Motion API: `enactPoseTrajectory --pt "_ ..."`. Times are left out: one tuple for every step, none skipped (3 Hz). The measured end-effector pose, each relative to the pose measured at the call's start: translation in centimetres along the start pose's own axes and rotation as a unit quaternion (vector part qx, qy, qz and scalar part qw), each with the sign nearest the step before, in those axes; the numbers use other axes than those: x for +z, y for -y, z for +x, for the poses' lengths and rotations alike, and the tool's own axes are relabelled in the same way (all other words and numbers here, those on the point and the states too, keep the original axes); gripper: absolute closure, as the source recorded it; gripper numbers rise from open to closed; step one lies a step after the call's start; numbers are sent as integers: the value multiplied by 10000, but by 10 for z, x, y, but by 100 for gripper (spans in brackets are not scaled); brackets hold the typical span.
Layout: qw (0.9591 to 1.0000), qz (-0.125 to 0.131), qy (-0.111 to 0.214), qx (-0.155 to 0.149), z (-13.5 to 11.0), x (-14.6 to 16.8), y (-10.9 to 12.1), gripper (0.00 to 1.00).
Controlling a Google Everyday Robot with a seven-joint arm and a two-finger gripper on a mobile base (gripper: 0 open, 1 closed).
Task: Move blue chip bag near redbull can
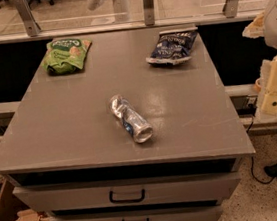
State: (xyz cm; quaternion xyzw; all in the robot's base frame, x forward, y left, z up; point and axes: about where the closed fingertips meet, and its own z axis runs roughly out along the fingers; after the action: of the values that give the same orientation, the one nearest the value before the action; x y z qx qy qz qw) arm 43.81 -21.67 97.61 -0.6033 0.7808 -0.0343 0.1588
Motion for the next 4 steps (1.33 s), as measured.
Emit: enactPoseTrajectory --pt "10000 1 1 0 0 0 0 0" --pt "9996 186 205 -14 -7 14 32 0" --pt "9968 485 615 159 -25 39 92 0" --pt "9898 787 1121 383 -51 58 151 0"
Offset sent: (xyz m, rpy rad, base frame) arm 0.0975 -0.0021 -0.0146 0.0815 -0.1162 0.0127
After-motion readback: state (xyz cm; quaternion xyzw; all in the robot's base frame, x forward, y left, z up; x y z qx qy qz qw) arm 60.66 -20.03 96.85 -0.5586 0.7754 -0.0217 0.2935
